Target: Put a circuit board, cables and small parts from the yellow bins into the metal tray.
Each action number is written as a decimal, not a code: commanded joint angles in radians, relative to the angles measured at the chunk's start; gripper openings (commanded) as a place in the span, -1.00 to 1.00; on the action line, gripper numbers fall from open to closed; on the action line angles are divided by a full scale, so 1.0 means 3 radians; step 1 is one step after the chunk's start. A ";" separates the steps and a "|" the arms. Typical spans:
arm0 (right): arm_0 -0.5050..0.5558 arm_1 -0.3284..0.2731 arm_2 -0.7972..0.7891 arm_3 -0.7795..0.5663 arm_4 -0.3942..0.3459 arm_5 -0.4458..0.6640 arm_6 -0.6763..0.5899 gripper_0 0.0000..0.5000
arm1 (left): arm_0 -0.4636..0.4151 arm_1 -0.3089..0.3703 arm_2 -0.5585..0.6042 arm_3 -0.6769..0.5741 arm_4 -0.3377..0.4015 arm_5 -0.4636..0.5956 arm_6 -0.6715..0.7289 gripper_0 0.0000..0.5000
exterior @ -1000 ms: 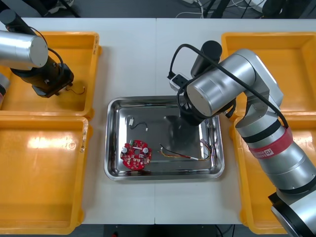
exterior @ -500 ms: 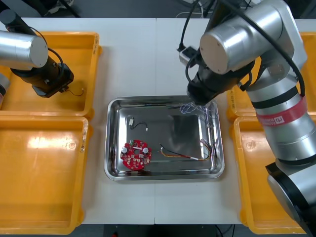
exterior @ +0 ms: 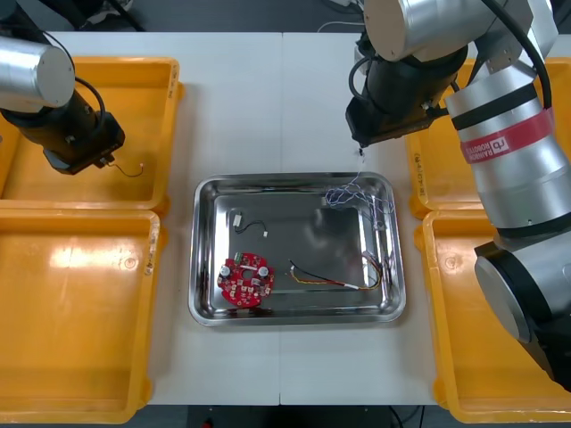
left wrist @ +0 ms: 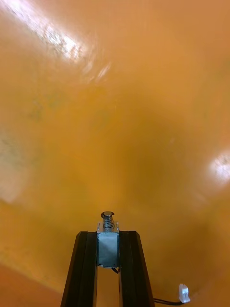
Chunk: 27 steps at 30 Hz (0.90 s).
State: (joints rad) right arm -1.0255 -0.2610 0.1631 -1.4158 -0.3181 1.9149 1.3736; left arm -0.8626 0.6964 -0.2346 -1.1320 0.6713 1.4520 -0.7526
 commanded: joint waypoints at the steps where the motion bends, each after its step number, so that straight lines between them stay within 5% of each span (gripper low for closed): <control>1: -0.0294 0.0052 -0.0191 0.0204 0.0079 -0.0063 -0.0227 1.00 | 0.0027 0.0235 0.0260 -0.0425 0.0032 0.0304 -0.0176 -1.00; 19: -0.0591 0.0118 -0.0334 0.1222 0.0171 -0.1045 -0.0519 1.00 | 0.0027 0.0113 0.0178 -0.1810 -0.0080 0.1480 -0.0135 -1.00; 27: -0.0585 0.0267 -0.0329 0.1508 0.0401 -0.1377 -0.0565 1.00 | 0.0027 -0.0112 -0.0113 -0.2127 -0.0162 0.1526 0.0121 -1.00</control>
State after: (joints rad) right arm -1.1445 -0.2093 0.0846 -0.9659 -0.2202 1.5204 1.2471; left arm -0.8527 0.7000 -0.2251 -1.7206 0.6451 1.9041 -0.7533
